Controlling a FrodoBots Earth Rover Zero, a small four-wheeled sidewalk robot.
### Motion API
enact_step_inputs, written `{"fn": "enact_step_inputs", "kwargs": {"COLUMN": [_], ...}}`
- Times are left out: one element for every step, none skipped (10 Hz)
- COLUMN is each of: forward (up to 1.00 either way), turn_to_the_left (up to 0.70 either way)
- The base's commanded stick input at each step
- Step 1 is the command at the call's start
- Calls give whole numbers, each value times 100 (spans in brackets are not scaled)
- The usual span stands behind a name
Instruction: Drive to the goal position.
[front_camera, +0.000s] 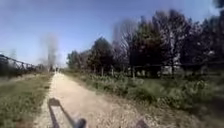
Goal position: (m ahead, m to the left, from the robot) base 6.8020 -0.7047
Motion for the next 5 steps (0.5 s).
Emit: {"fn": "enact_step_inputs", "kwargs": {"forward": [70, 70, 70, 70, 70], "turn_to_the_left": [35, 35, 35, 35, 35]}}
